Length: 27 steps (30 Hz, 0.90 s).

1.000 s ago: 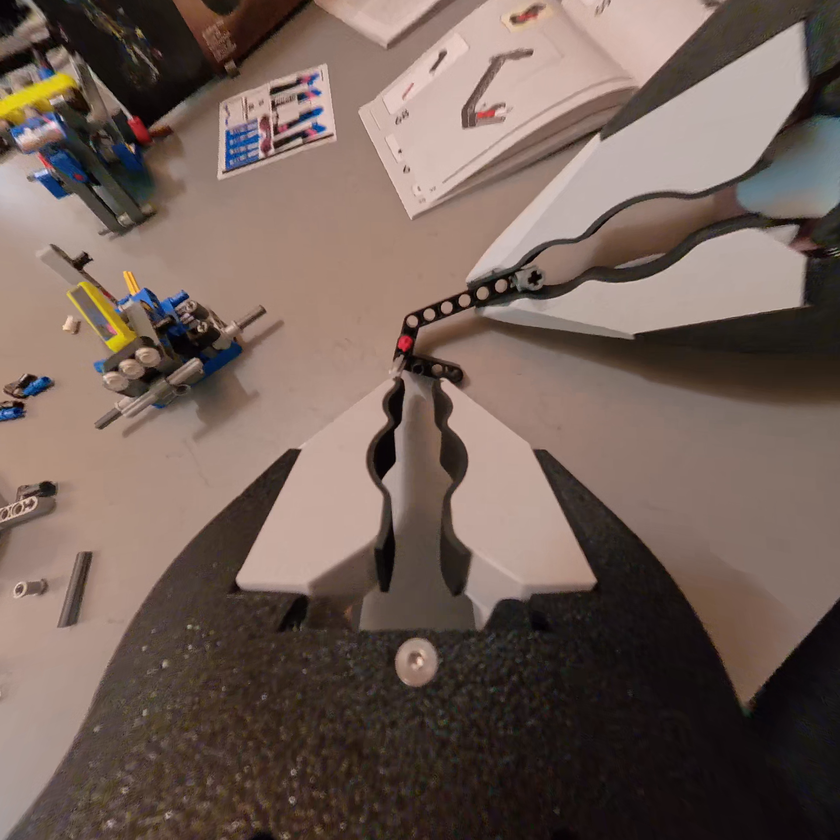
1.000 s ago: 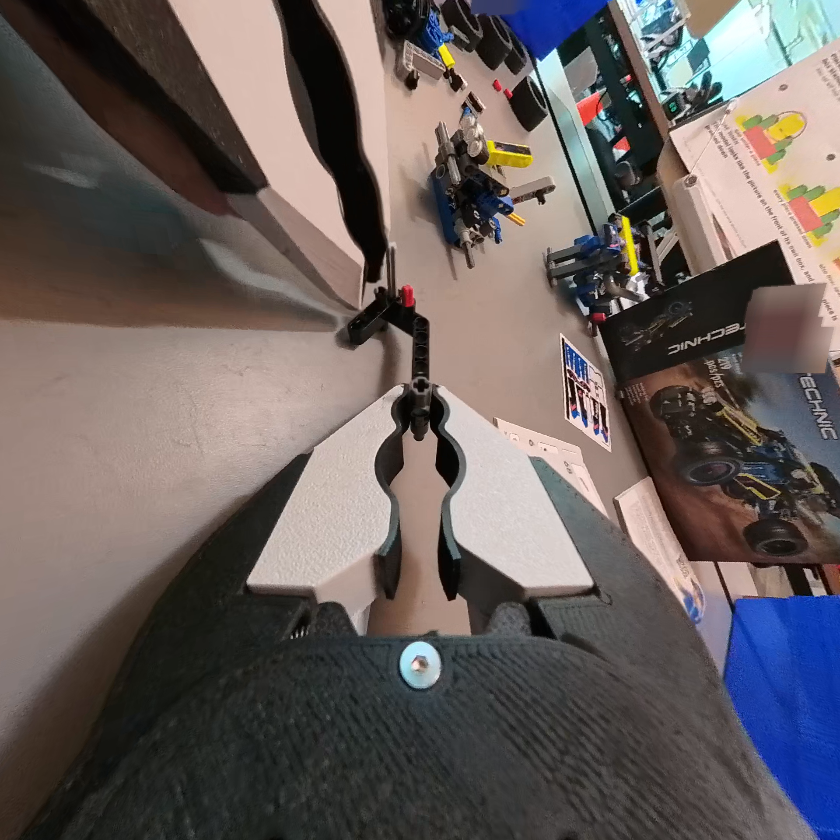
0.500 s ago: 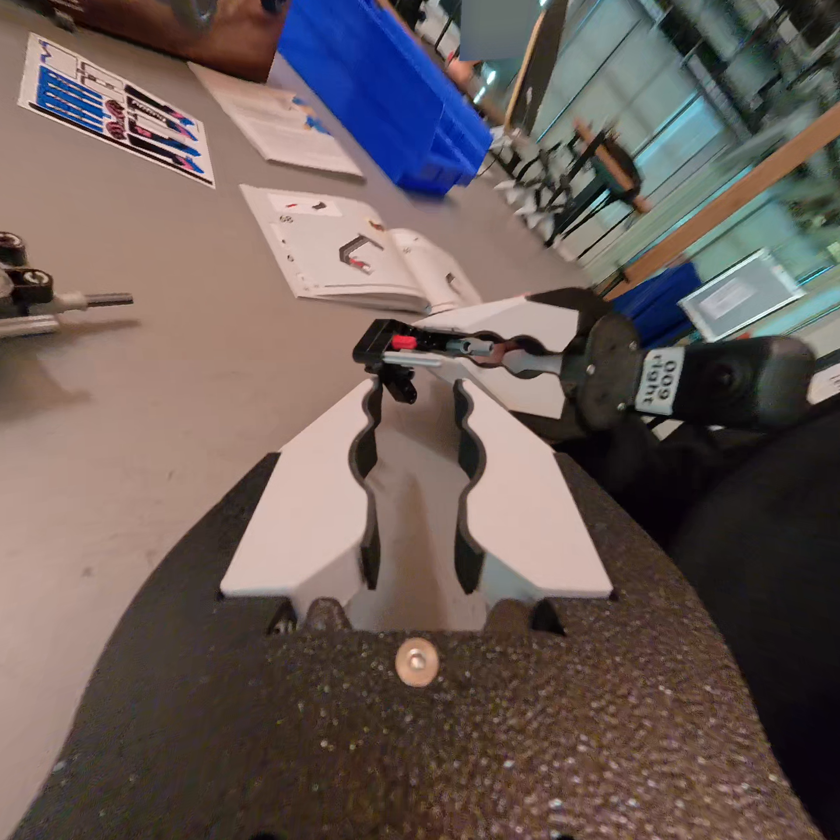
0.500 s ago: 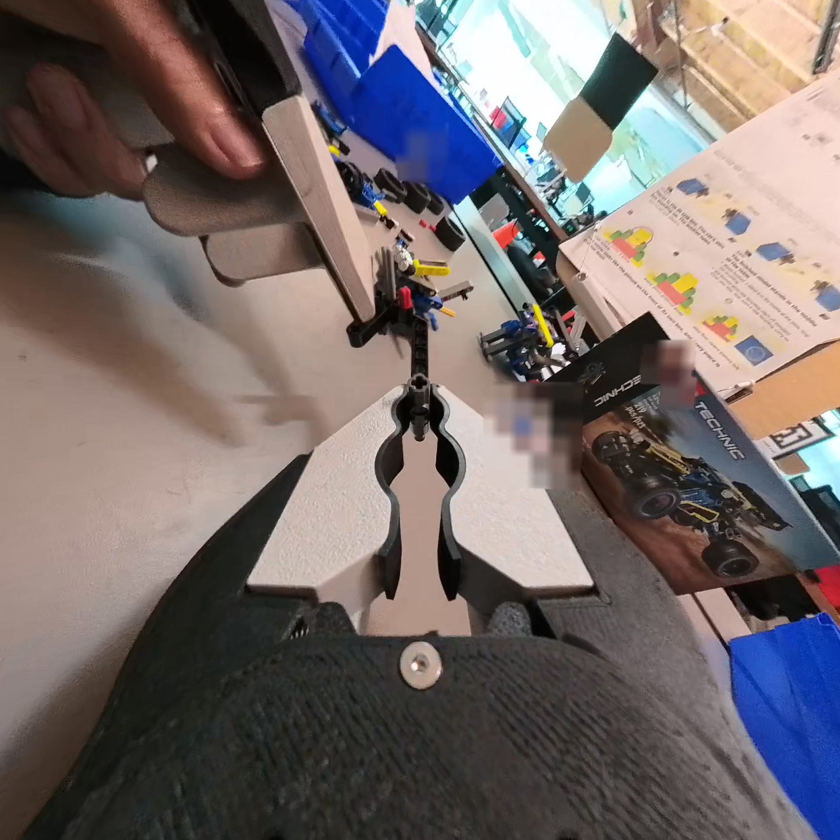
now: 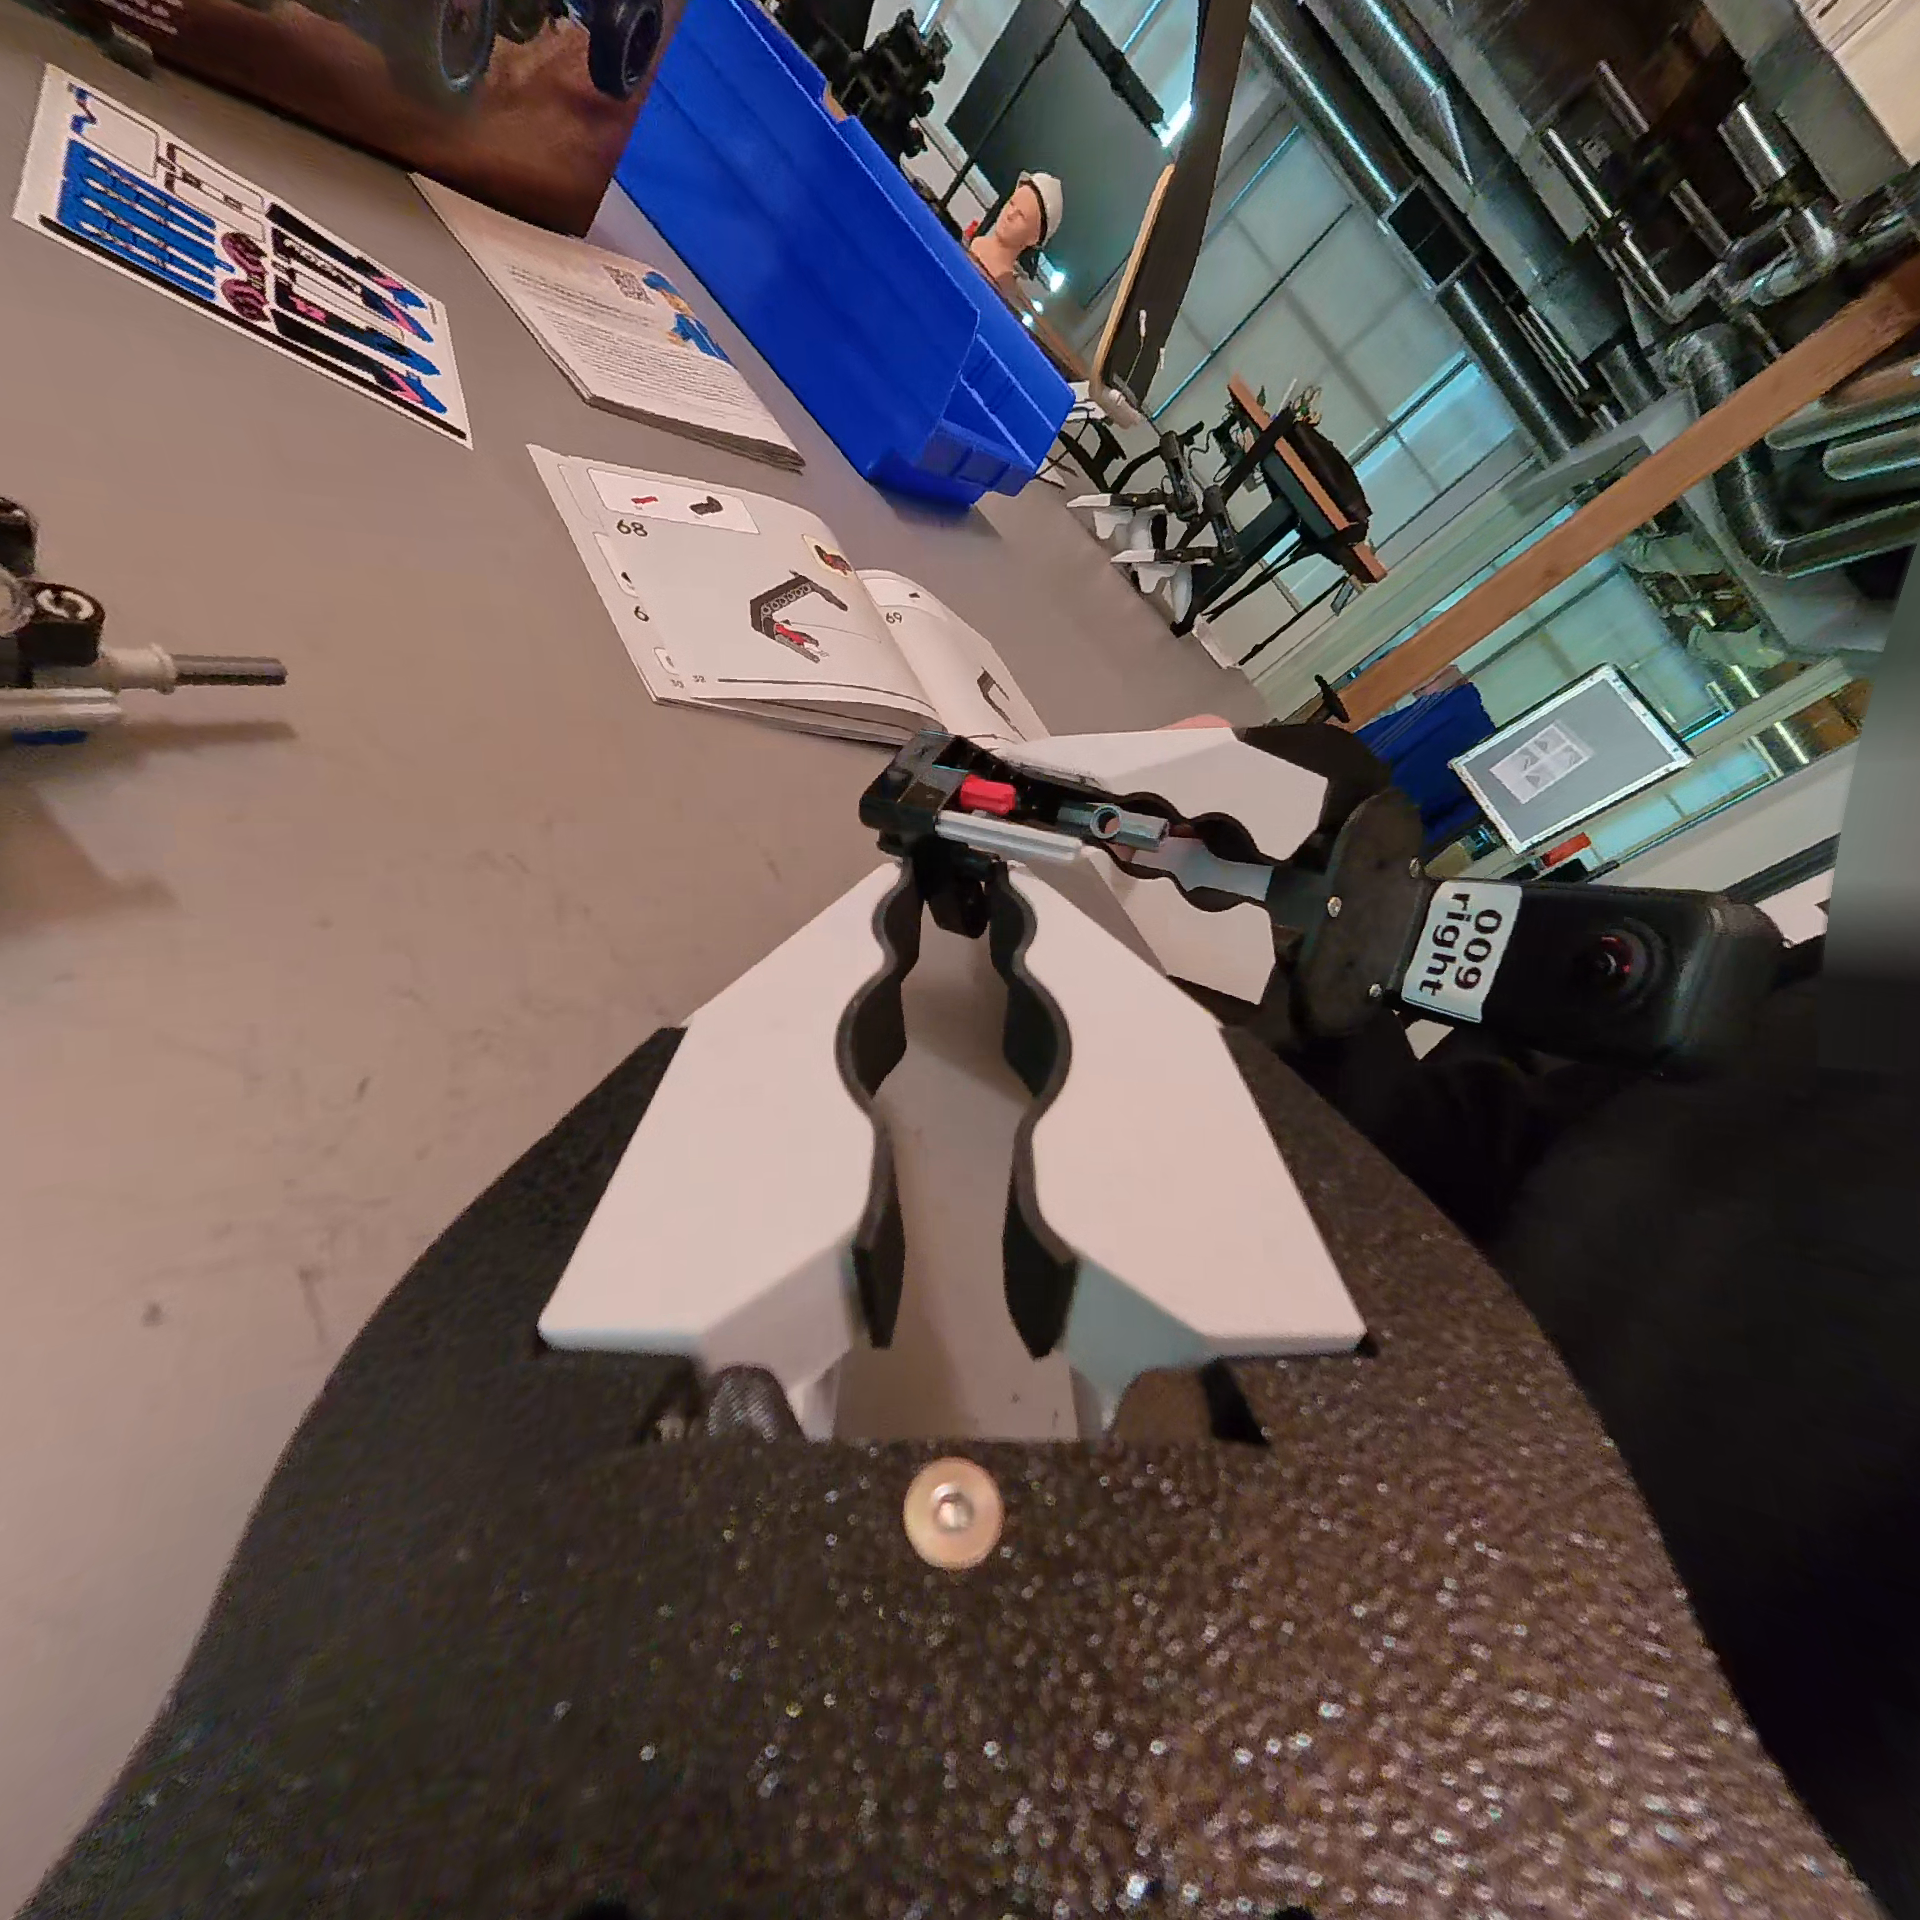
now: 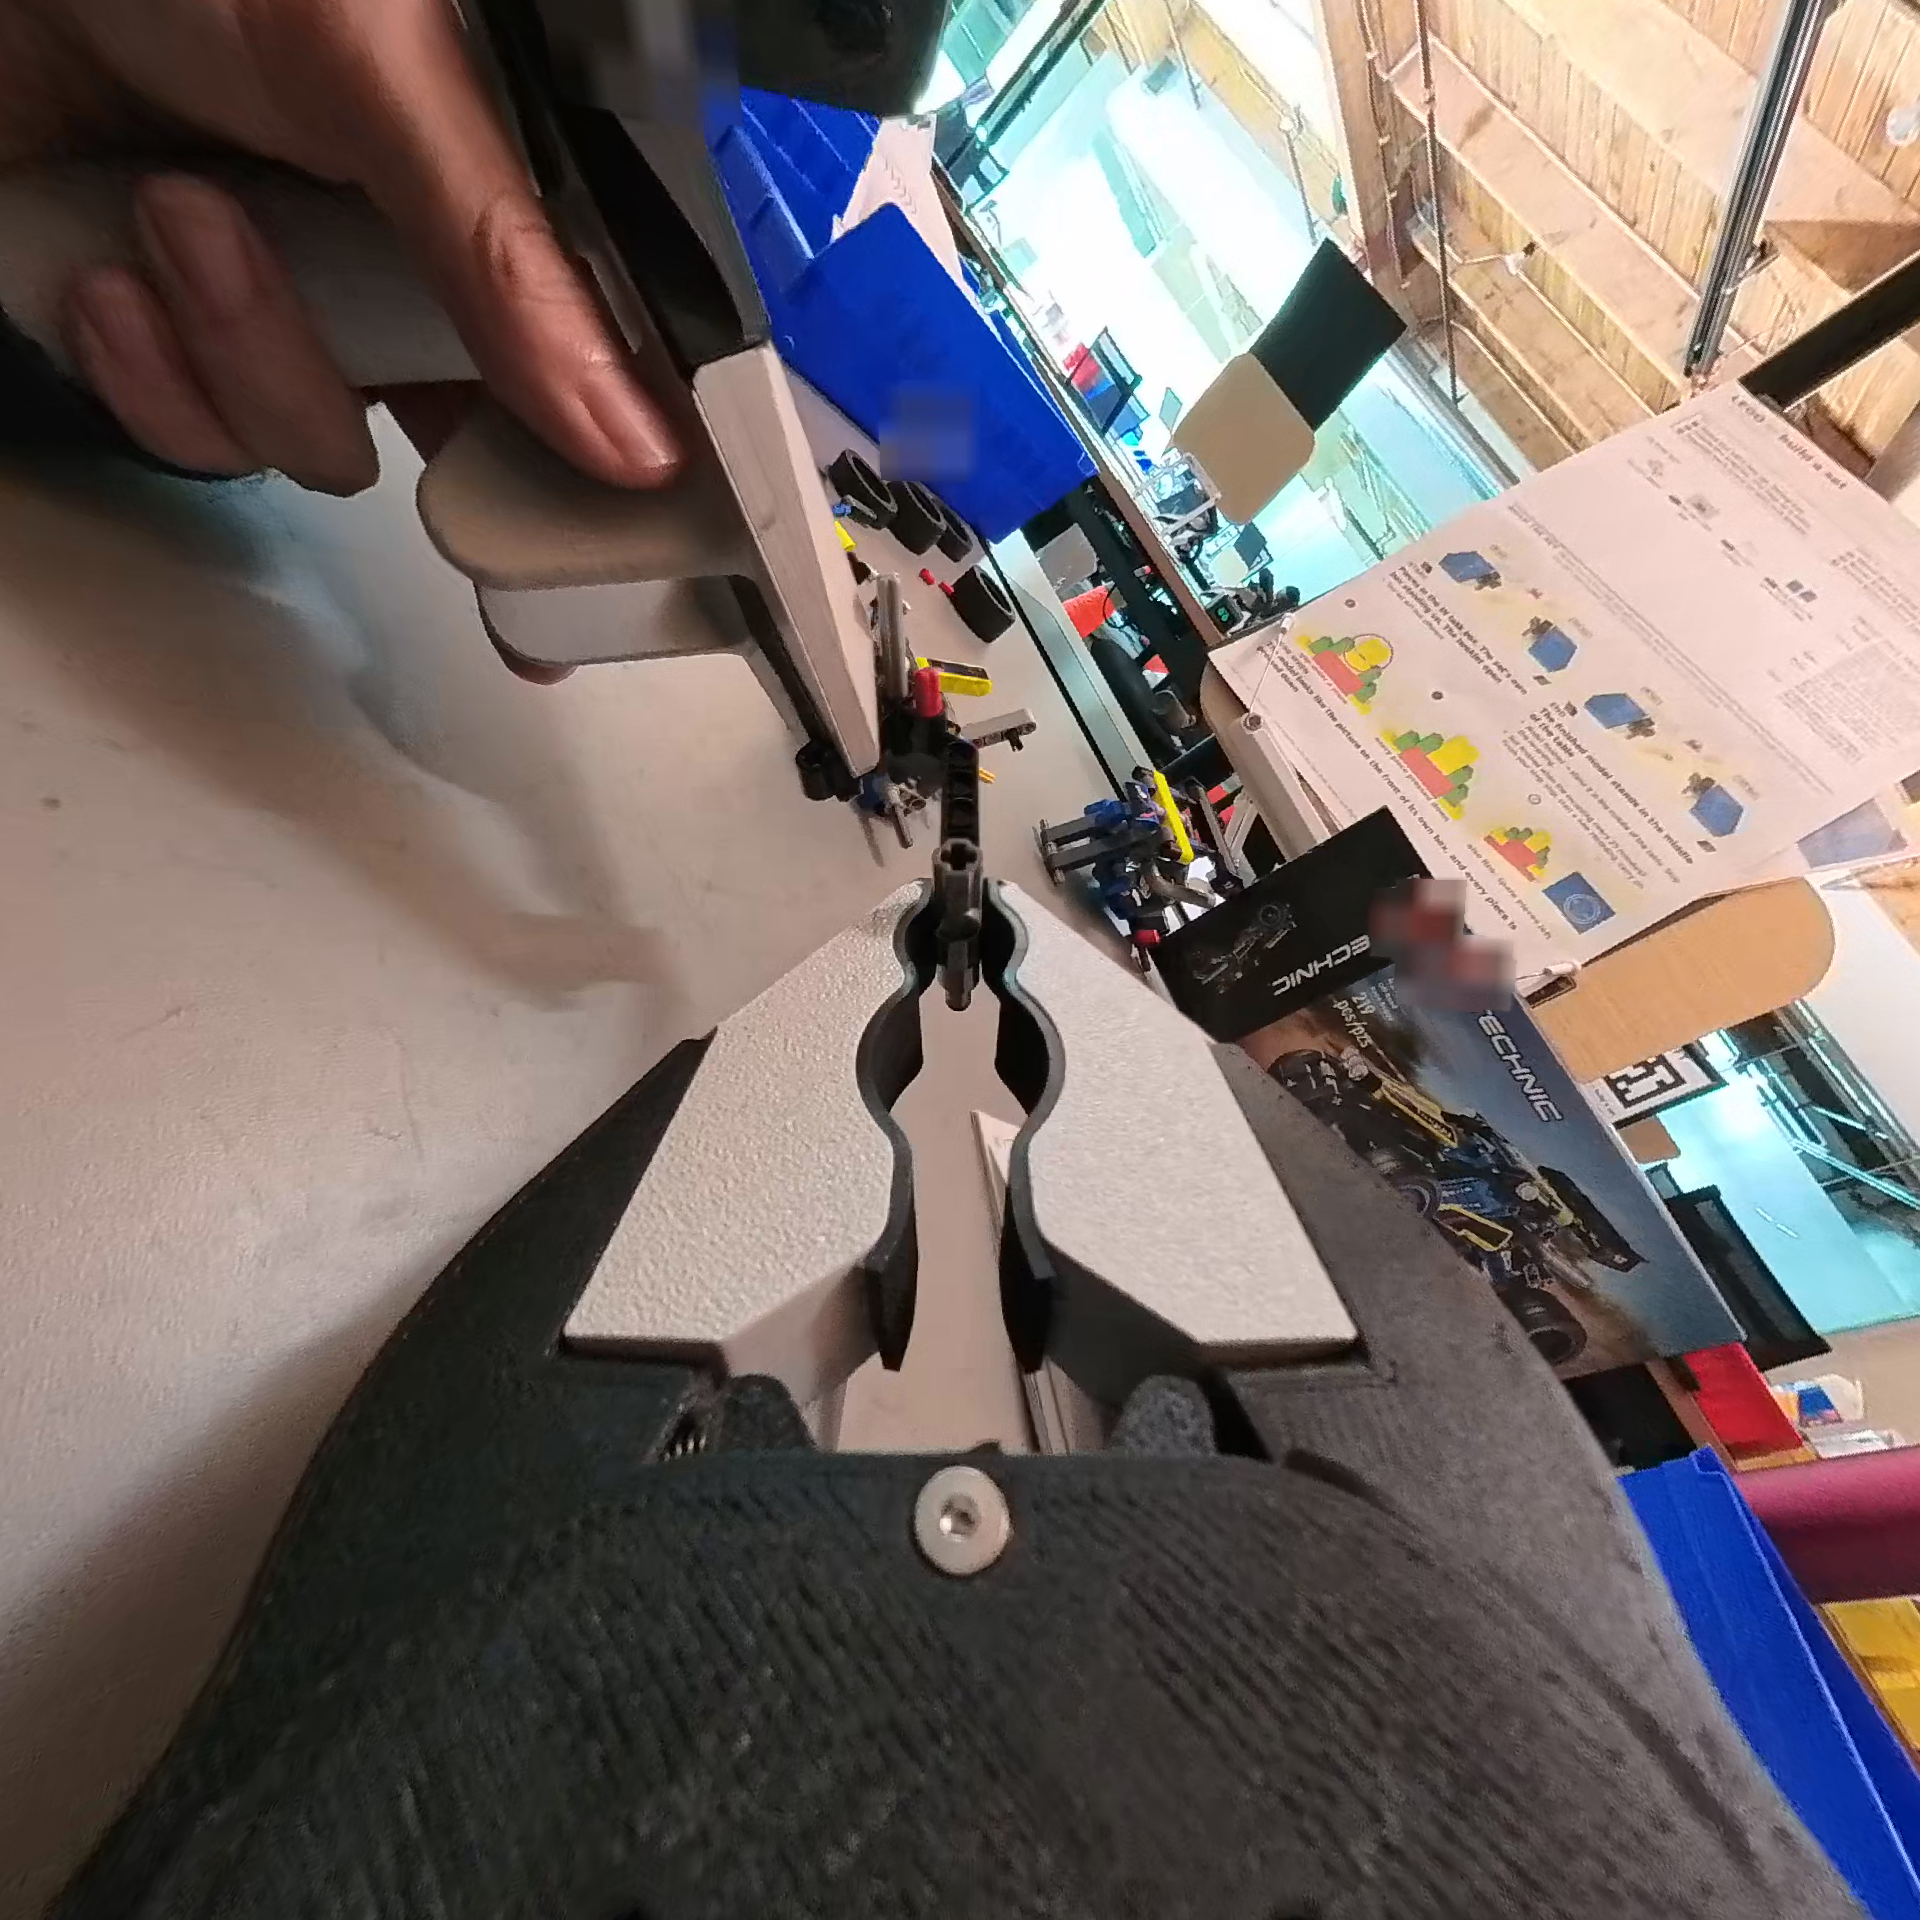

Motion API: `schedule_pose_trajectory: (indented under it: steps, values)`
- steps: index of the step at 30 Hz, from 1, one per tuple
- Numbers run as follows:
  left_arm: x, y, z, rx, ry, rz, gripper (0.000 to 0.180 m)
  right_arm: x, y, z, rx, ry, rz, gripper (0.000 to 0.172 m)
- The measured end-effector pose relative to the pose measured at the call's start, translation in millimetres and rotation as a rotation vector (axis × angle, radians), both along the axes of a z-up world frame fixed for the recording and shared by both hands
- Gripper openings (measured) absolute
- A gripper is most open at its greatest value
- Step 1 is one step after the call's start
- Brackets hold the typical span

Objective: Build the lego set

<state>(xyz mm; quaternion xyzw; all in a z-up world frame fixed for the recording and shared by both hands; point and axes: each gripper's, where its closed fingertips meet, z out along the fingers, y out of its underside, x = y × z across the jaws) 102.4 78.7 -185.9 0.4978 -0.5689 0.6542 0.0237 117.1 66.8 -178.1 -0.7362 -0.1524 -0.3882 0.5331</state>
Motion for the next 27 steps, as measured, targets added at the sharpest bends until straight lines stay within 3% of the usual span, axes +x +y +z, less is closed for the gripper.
schedule_pose_trajectory:
  steps: [5,8,14,20,27]
  values:
    - [-1.6,1.9,-4.0,0.007,0.023,-0.015,0.012,1.2,1.8,-5.9,-0.017,0.044,-0.001,0.005]
    - [-7.5,8.4,-11.9,0.128,0.019,-0.048,0.035,15.0,0.5,-22.1,-0.104,0.101,-0.06,0.005]
    - [-7.7,24.6,-19.9,0.332,-0.033,-0.015,0.031,24.7,1.6,-61.3,-0.314,0.346,-0.058,0.005]
    - [-7.8,25.3,-25.4,0.402,-0.032,-0.013,0.029,26.6,2.5,-62.0,-0.325,0.333,-0.062,0.007]
    - [-8.7,32.5,-20.0,0.541,-0.086,-0.01,0.028,18.1,-14.2,-56.7,-0.353,0.219,-0.055,0.037]
